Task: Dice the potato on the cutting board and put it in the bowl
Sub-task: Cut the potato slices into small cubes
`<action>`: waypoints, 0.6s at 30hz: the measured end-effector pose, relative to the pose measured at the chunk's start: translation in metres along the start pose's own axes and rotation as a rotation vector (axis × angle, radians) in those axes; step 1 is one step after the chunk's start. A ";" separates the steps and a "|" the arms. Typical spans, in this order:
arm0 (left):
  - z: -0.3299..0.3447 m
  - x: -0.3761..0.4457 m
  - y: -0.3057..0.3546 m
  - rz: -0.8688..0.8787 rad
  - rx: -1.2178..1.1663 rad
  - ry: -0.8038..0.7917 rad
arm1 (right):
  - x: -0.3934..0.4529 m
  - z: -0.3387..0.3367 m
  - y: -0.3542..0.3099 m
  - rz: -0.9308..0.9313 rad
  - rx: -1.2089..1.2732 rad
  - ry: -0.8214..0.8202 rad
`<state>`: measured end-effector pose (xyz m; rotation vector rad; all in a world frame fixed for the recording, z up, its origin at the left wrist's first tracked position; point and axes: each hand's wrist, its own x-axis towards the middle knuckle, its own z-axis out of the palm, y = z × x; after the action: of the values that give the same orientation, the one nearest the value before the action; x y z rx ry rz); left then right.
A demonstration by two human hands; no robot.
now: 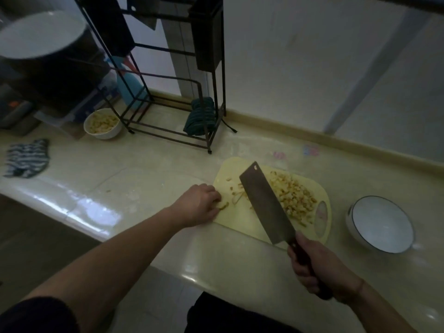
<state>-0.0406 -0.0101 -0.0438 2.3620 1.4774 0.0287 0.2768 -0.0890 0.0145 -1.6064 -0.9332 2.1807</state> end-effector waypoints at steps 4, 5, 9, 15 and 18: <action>0.009 -0.016 0.003 -0.160 -0.039 0.038 | 0.030 0.017 -0.012 0.000 -0.038 -0.038; 0.012 -0.018 0.004 -0.189 -0.054 0.046 | 0.036 0.019 -0.013 0.004 -0.061 -0.045; 0.020 -0.023 0.010 -0.268 -0.116 0.089 | 0.047 0.020 -0.012 0.039 -0.085 -0.058; 0.031 -0.022 0.029 -0.275 -0.123 0.152 | 0.047 0.010 -0.007 0.049 -0.113 -0.045; 0.037 -0.018 0.035 -0.282 -0.127 0.196 | 0.042 0.002 -0.005 0.041 -0.091 -0.034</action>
<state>-0.0107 -0.0501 -0.0651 2.0810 1.8301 0.2811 0.2596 -0.0622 -0.0137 -1.6476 -1.0318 2.2301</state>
